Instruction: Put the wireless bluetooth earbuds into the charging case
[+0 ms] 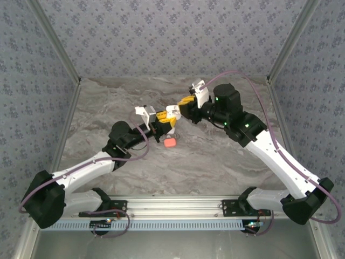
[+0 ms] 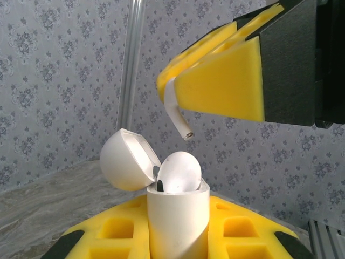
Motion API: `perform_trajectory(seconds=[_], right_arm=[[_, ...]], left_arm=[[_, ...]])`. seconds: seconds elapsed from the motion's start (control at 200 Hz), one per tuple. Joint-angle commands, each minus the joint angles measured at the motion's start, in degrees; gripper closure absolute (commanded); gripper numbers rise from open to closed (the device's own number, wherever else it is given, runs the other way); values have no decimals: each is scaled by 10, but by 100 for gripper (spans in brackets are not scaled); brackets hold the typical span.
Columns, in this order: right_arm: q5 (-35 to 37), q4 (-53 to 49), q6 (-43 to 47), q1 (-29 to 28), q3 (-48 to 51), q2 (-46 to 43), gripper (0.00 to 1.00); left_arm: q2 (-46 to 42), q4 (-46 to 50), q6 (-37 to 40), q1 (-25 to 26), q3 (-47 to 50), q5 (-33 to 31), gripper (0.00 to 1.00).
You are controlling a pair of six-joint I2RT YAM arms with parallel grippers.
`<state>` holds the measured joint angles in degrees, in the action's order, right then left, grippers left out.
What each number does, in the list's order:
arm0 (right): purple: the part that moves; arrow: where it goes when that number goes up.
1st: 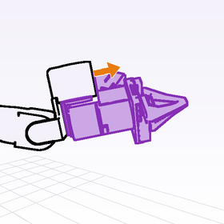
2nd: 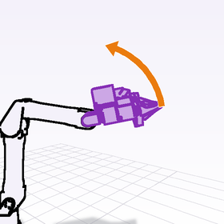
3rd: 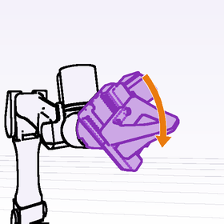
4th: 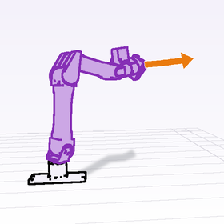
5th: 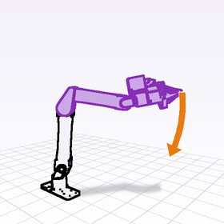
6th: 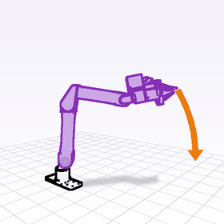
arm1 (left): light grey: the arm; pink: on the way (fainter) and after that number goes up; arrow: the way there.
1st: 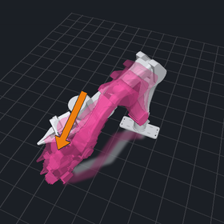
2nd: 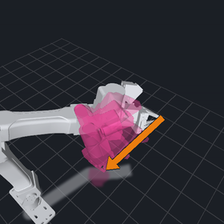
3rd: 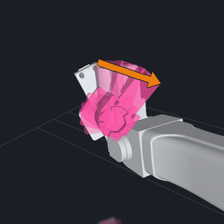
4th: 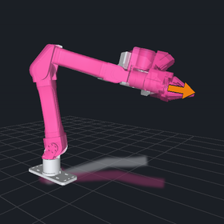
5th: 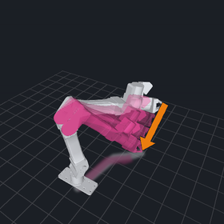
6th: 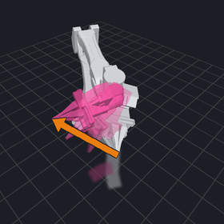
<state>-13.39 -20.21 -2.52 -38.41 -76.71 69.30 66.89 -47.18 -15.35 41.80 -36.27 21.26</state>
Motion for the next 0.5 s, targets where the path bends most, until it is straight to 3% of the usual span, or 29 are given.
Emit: perform_trajectory(seconds=[0.0, 0.495], right_arm=[[-9, 5, -6, -6, -11, 6, 75], [18, -11, -3, -20, 16, 7, 75]], left_arm=[[1, -34, -4, 5, -22, 5, 100], [0, -39, -7, 7, -22, 0, 100]])
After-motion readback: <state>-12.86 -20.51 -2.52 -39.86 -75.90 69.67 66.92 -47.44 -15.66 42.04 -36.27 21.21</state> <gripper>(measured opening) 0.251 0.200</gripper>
